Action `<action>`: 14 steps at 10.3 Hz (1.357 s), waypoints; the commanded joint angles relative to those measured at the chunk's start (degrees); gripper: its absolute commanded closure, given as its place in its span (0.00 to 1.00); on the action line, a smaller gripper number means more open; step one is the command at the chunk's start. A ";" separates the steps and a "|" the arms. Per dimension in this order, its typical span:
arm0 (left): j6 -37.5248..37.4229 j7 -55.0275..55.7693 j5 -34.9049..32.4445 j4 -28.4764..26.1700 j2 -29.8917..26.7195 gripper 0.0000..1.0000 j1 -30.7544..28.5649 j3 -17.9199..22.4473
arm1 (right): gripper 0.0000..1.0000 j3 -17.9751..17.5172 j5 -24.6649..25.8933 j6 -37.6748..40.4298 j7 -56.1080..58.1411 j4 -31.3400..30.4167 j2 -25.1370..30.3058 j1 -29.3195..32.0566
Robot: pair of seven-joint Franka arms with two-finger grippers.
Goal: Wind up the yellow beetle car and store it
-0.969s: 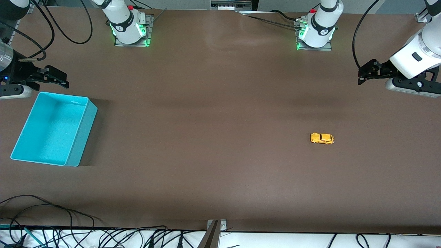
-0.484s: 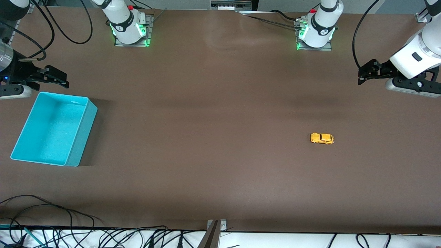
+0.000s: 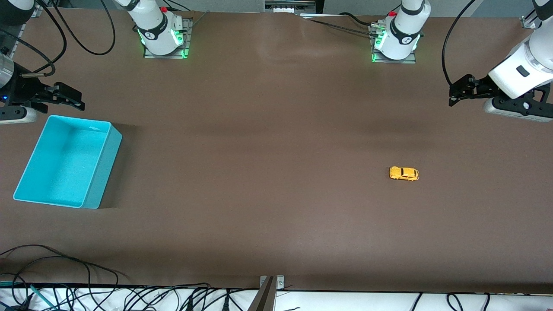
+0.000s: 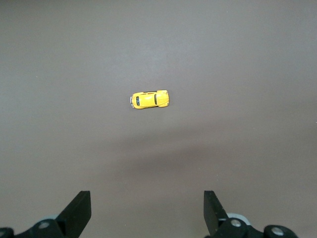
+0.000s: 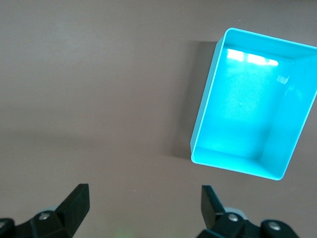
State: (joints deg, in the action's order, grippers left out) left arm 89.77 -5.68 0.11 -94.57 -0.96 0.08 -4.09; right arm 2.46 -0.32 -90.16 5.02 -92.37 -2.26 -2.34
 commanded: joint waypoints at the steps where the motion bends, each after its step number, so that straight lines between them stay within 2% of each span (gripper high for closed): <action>1: -0.91 0.49 -0.72 0.17 -0.71 0.00 0.10 0.05 | 0.00 0.00 -1.09 1.22 0.08 0.70 0.15 0.23; 14: -1.44 0.49 -0.72 0.17 -0.71 0.00 0.10 0.05 | 0.00 0.35 -1.00 2.71 1.49 0.70 0.32 0.31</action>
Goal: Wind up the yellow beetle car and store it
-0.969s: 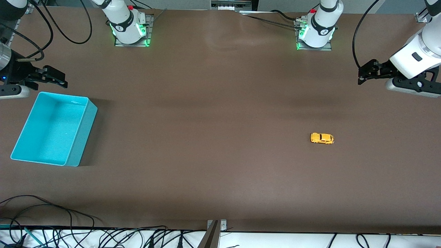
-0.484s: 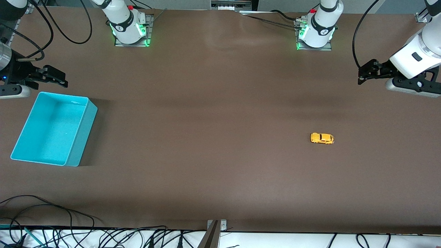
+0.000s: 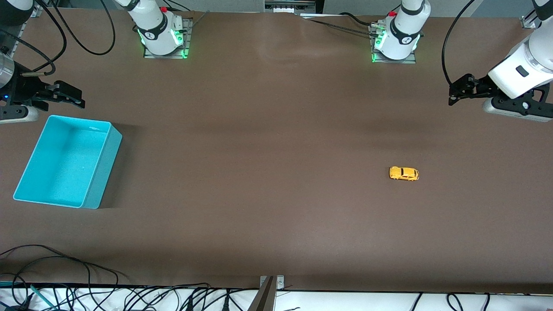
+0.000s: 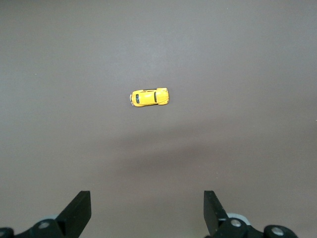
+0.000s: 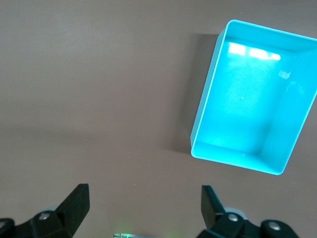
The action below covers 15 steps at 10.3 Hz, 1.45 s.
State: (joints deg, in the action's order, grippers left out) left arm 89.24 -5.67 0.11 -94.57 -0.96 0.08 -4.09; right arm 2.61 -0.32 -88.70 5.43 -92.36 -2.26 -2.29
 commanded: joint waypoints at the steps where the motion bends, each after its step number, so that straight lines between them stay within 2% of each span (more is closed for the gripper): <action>1: -0.91 0.49 -0.72 0.17 -0.71 0.00 0.10 0.05 | 0.00 0.20 -1.00 1.25 1.16 0.69 0.32 0.36; 11: -0.82 -0.30 -0.72 0.17 -0.70 0.00 0.10 0.05 | 0.00 0.20 -1.00 1.16 1.16 0.78 0.15 0.36; 15: -1.26 -12.32 -1.16 0.08 -0.09 0.00 0.18 -0.04 | 0.00 0.20 -0.91 1.16 1.69 0.78 0.15 0.36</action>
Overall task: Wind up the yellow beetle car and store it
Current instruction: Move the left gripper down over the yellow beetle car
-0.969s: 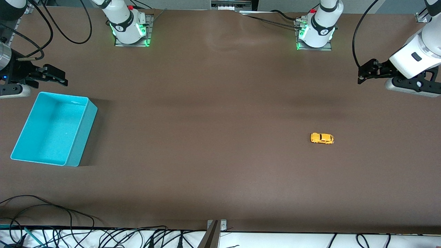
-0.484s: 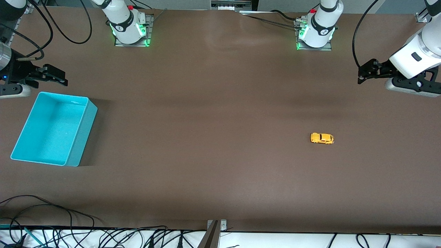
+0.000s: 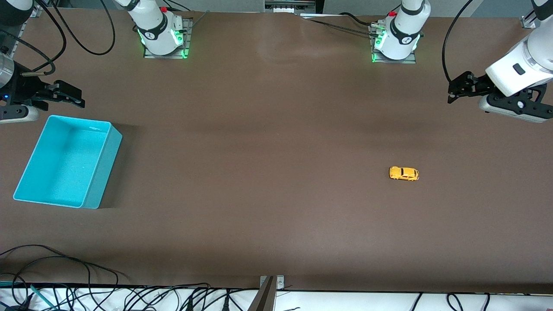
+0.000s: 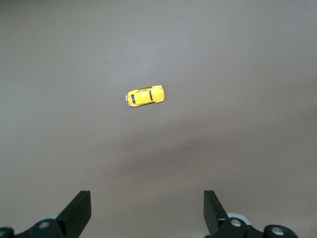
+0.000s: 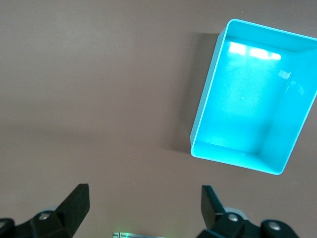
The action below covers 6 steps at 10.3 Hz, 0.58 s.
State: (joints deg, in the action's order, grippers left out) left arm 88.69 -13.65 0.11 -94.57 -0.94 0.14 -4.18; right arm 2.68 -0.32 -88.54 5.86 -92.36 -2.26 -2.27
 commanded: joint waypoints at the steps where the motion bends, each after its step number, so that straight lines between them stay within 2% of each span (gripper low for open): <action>1: -0.72 -6.55 -1.42 0.09 0.67 0.00 0.47 -0.04 | 0.00 0.14 -0.91 1.00 1.26 0.78 0.15 0.34; 6: 3.66 -22.37 -1.43 -1.41 7.43 0.00 0.29 -0.04 | 0.00 -0.04 -1.00 0.65 1.08 0.78 0.06 0.25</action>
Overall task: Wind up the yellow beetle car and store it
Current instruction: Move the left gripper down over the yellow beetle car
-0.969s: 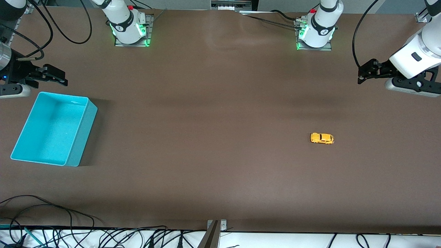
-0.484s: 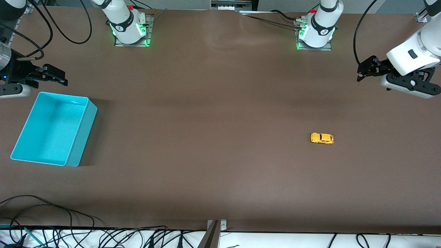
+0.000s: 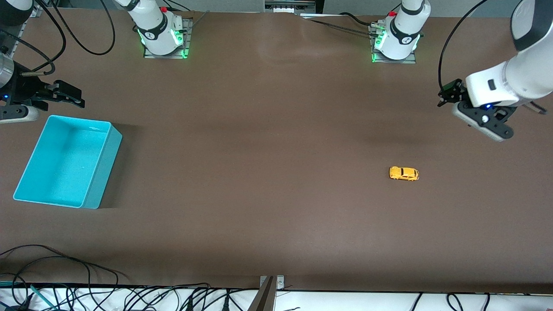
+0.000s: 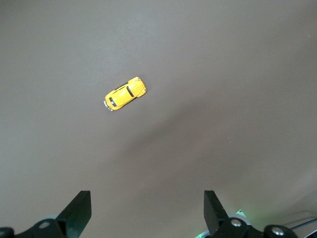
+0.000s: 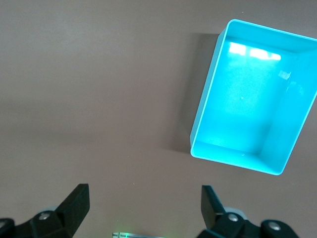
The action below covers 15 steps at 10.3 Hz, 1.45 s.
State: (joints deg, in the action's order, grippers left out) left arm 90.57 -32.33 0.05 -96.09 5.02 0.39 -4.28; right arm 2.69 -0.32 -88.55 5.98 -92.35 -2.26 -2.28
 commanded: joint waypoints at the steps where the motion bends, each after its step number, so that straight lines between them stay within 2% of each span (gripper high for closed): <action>1: 3.19 -6.49 -1.46 -0.58 2.79 0.00 -0.03 0.06 | 0.00 -0.14 -1.00 0.84 0.52 0.77 0.06 0.26; 5: 20.83 -22.56 -1.64 -10.32 4.38 0.00 -0.56 0.15 | 0.00 -0.14 -0.91 0.57 0.87 0.68 -0.03 0.26; 10: 33.59 -40.93 -4.36 -11.13 16.49 0.00 -1.61 0.06 | 0.00 -0.06 -0.91 0.49 0.96 0.77 -0.38 0.26; 12: 37.98 -44.64 -4.36 -11.31 20.63 0.00 -2.14 0.06 | 0.00 -0.06 -0.91 0.40 0.96 0.77 -0.38 0.26; 13: 40.45 -47.36 -4.36 -12.18 21.95 0.00 -2.23 0.06 | 0.00 -0.14 -0.91 0.40 0.87 0.77 -0.38 0.26; 15: 47.46 -50.62 -4.36 -17.43 21.97 0.00 -2.93 0.06 | 0.00 -0.06 -0.91 0.40 0.96 0.77 -0.38 0.26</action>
State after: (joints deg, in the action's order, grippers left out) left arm 133.49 -79.93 -3.10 -109.75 27.79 -1.68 -3.93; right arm 2.62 -0.32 -88.58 5.99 -92.34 -2.46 -2.30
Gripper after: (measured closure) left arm 0.000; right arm 0.000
